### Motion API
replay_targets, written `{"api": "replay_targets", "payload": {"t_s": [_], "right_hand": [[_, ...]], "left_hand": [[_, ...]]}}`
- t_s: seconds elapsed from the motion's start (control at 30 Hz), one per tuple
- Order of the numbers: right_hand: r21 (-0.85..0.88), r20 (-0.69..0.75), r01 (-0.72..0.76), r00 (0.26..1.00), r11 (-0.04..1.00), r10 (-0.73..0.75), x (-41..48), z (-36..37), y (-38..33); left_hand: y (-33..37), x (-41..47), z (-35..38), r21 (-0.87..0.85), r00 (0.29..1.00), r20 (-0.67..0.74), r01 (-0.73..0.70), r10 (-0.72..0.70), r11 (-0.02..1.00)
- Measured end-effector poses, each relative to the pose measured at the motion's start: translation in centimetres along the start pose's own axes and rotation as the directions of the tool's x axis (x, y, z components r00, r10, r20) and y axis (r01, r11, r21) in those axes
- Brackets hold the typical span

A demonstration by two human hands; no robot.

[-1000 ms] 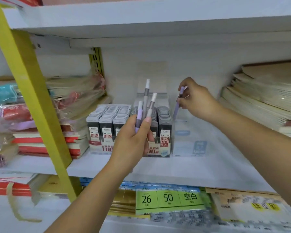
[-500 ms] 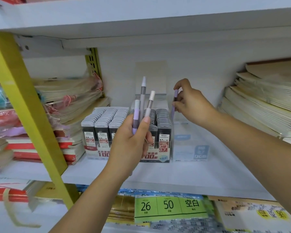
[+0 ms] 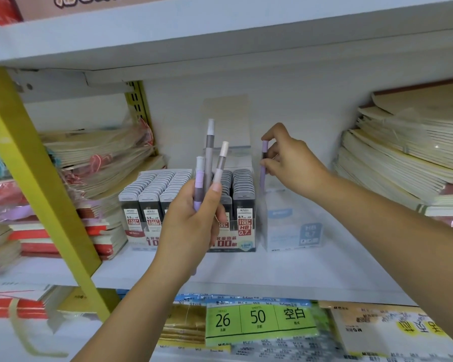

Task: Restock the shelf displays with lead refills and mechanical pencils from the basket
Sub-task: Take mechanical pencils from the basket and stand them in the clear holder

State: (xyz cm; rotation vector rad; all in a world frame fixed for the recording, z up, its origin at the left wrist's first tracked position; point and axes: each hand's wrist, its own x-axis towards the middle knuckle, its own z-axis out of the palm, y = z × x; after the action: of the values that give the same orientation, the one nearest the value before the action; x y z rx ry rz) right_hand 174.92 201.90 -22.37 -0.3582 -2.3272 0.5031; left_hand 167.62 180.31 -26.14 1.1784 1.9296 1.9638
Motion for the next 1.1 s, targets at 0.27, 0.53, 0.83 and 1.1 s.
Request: {"api": "replay_targets", "payload": {"t_s": [0.27,0.53,0.83,1.1], "right_hand": [[-0.228,0.109,0.006,0.994,0.974,0.020,0.4,0.1,-0.6],[-0.134,-0.047,-0.072,0.997,0.988,0.066,-2.6,-2.0,-0.5],[-0.172,0.093,-0.267,0.954,0.948,0.285,-11.8,-0.9,-0.5],[-0.215,0.043,-0.252,0.963,0.944,0.267,-12.1,-0.1,-1.2]], "left_hand": [[0.1,-0.3,0.1,-0.015,1.000,-0.009,0.019,-0.019,1.000],[-0.1,-0.7,-0.4,-0.069,0.999,0.005,0.053,-0.052,0.996],[0.1,-1.4,0.2,-0.096,0.996,0.030,0.086,-0.083,0.992],[0.1,-2.2,0.6,-0.075,0.991,0.088,0.112,-0.105,0.991]]}}
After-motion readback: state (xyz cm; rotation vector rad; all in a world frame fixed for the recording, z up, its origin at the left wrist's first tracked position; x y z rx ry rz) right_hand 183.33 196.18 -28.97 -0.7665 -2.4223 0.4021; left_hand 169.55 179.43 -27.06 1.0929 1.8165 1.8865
